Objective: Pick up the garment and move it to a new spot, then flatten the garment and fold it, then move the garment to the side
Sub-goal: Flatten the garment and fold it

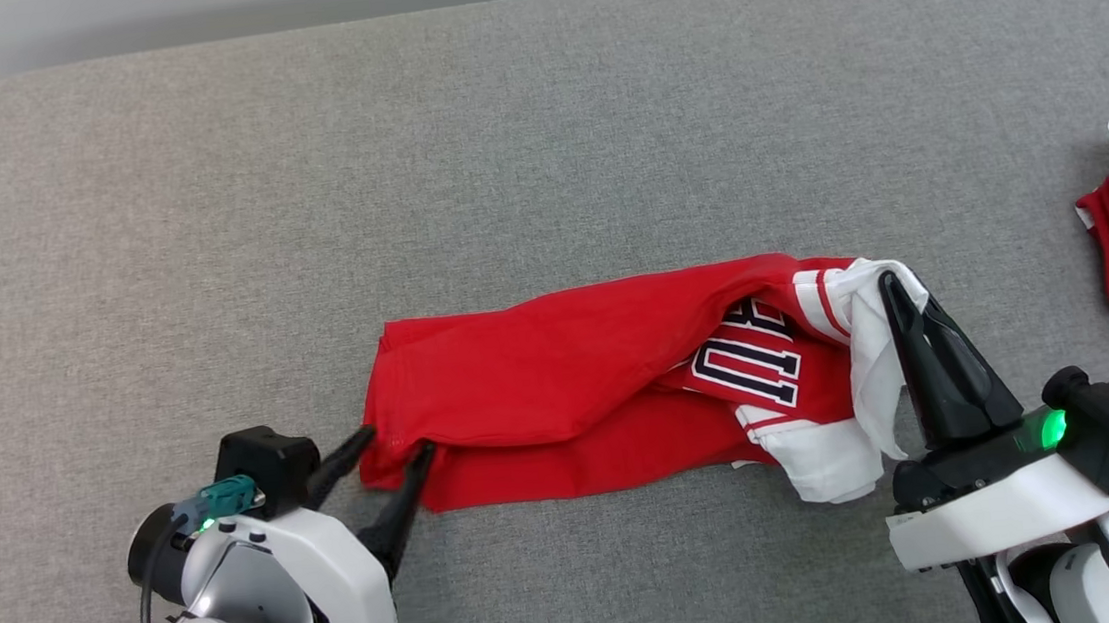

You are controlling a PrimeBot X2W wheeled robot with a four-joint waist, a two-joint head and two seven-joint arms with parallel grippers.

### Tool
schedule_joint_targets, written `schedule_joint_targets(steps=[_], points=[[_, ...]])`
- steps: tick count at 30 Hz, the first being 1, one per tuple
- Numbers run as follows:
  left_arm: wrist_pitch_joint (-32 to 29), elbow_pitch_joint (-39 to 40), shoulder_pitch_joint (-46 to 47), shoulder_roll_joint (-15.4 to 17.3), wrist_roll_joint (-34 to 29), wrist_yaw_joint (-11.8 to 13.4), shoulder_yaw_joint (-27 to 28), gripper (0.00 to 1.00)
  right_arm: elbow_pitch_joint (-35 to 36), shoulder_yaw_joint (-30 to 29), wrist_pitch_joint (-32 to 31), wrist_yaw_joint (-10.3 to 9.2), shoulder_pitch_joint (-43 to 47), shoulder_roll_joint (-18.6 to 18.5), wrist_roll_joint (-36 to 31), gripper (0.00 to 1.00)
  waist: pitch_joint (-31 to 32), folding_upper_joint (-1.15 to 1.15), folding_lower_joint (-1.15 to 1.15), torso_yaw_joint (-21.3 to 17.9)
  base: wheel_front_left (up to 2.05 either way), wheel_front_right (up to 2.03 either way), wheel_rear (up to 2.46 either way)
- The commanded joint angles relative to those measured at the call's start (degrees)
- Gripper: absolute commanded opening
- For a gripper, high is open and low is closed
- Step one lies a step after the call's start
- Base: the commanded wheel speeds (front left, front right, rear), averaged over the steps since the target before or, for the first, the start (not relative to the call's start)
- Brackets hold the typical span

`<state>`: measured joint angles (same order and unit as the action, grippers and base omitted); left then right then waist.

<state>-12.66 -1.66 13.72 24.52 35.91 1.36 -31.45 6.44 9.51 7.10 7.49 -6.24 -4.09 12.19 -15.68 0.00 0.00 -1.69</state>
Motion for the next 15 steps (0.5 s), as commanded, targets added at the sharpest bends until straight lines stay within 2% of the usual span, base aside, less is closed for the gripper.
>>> schedule_joint_targets(steps=[1,5,10,15], points=[[0.49,-0.15,0.59,0.37,0.12,0.05,0.38,1.00,-0.44,-0.41,0.53,0.02,0.64,-0.05,0.39,0.00,0.25,0.00,0.00,0.24,0.00,0.00,0.00],[1.98,1.15,-0.74,0.86,0.66,0.79,1.55,1.00,-1.03,-0.89,0.65,0.02,1.18,0.23,0.40,0.00,1.09,0.00,0.00,0.82,0.00,0.00,0.00],[5.49,4.83,-3.06,1.66,0.93,4.21,5.49,1.00,-1.24,-1.81,0.39,0.02,2.12,0.61,0.66,0.00,2.80,0.00,0.00,1.73,0.00,0.00,0.00],[9.72,7.43,-5.13,0.72,2.00,8.66,10.30,1.00,-1.19,-2.90,0.31,0.02,3.46,0.82,0.77,0.00,4.44,0.00,0.00,2.46,0.00,0.00,0.00]])
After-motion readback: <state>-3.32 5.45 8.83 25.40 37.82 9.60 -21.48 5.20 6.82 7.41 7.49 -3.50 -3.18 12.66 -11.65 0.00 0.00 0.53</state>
